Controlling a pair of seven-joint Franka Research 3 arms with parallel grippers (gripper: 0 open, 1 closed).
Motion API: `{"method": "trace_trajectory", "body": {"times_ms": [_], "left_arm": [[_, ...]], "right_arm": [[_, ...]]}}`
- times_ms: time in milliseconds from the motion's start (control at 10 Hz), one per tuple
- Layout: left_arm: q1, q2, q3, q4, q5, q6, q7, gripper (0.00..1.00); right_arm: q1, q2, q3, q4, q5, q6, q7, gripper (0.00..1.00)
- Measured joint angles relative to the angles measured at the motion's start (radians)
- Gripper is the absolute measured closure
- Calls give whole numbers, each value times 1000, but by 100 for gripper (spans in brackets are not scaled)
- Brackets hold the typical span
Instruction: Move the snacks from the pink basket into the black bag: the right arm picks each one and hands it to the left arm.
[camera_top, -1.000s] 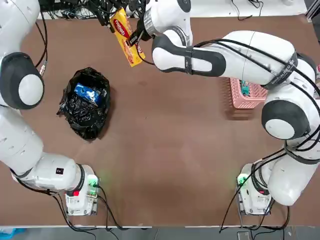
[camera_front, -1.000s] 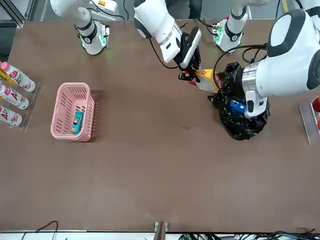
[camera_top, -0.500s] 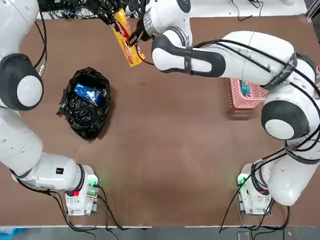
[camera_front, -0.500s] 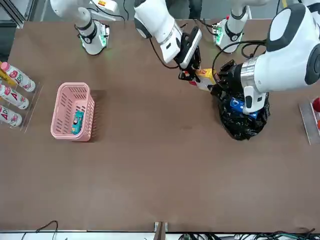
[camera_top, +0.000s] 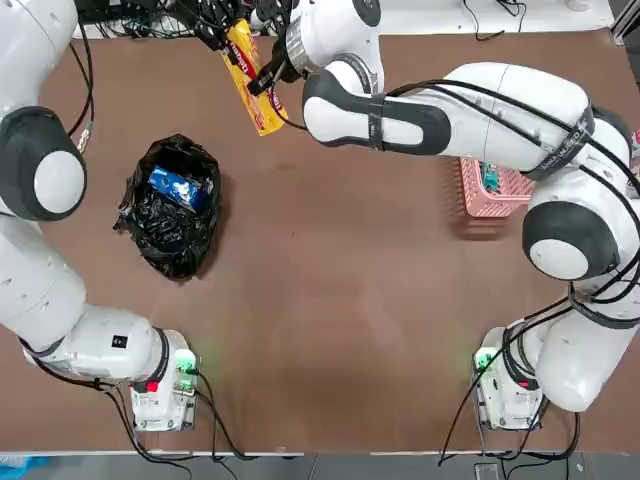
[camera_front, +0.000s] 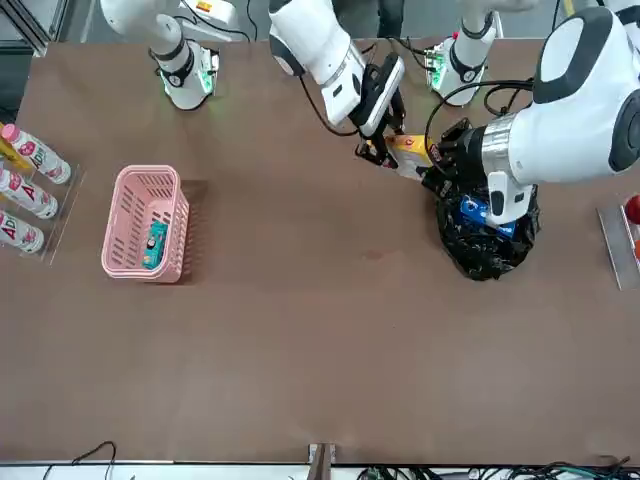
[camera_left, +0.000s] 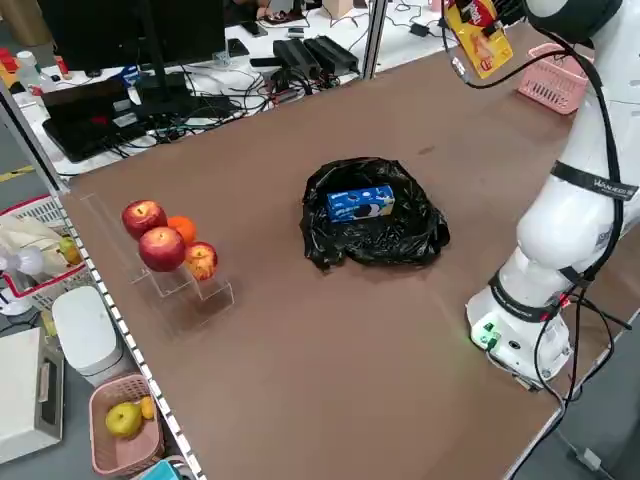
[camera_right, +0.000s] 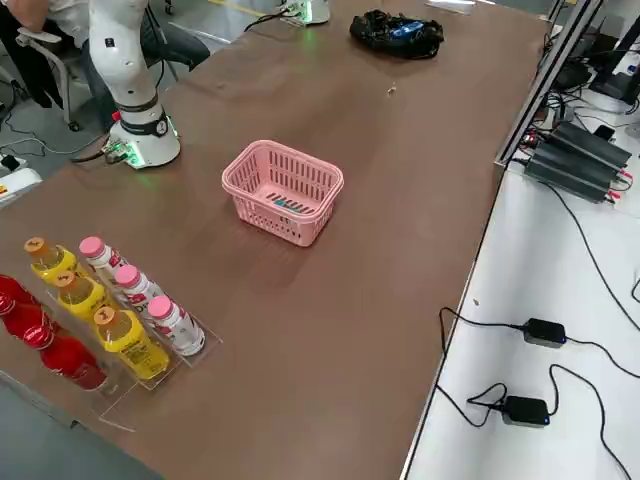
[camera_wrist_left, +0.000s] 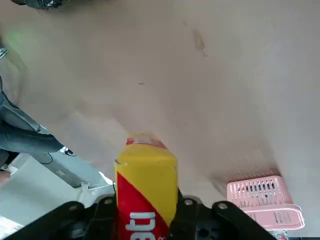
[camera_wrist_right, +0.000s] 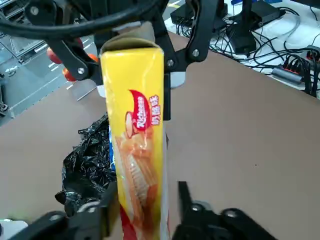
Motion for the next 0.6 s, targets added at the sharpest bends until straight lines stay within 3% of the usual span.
{"method": "trace_trajectory", "body": {"times_ms": [200, 300, 600], "left_arm": [[3, 0, 1, -1, 0, -2, 7, 67], [7, 0, 4, -2, 2, -3, 23, 67], [102, 14, 14, -14, 63, -6, 106, 67]], "right_arm": [[2, 0, 0, 0, 0, 0, 9, 5], [2, 0, 0, 0, 0, 0, 10, 0], [1, 1, -10, -1, 0, -3, 14, 0]]}}
